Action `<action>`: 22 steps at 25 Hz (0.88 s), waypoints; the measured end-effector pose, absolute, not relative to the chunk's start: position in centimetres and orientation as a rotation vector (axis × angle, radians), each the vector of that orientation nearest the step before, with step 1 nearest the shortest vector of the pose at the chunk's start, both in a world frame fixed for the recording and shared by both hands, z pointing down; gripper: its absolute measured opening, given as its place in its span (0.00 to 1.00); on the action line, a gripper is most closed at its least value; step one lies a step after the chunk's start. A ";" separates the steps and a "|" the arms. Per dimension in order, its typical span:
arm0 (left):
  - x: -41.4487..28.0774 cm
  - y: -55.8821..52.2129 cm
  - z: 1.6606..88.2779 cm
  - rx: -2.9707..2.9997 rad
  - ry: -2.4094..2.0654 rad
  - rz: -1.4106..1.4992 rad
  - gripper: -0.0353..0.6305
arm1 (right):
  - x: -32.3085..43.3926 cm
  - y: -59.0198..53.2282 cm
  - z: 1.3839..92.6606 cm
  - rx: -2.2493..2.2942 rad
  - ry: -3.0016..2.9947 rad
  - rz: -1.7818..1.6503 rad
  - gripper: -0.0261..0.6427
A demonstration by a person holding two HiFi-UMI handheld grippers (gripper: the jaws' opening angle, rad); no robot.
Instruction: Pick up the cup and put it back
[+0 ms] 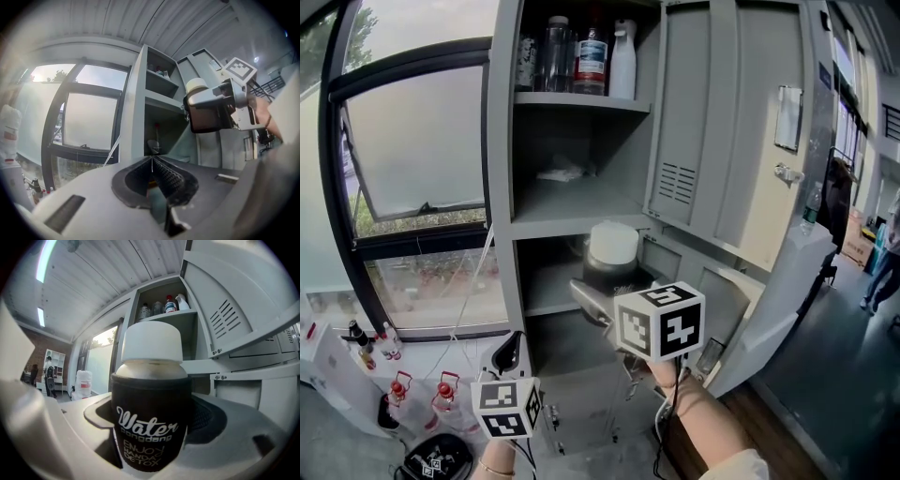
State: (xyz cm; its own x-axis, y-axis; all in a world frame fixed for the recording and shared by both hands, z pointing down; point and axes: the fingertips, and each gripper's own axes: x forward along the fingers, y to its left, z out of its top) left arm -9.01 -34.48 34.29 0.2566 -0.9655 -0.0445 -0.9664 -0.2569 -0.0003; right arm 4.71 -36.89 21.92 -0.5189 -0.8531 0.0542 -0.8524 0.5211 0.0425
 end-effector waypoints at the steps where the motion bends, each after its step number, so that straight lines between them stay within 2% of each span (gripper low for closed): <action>1: -9.1 -34.5 34.3 -2.468 1.901 0.054 0.07 | 4.7 -36.8 22.4 1.507 -2.680 -0.012 0.65; 13: -9.2 -35.0 34.3 -2.468 1.903 0.057 0.07 | 6.5 -34.3 29.9 1.577 -2.648 0.115 0.65; 22: -8.8 -35.8 34.2 -2.461 1.907 0.060 0.07 | 7.5 -34.2 31.8 1.598 -2.624 0.115 0.65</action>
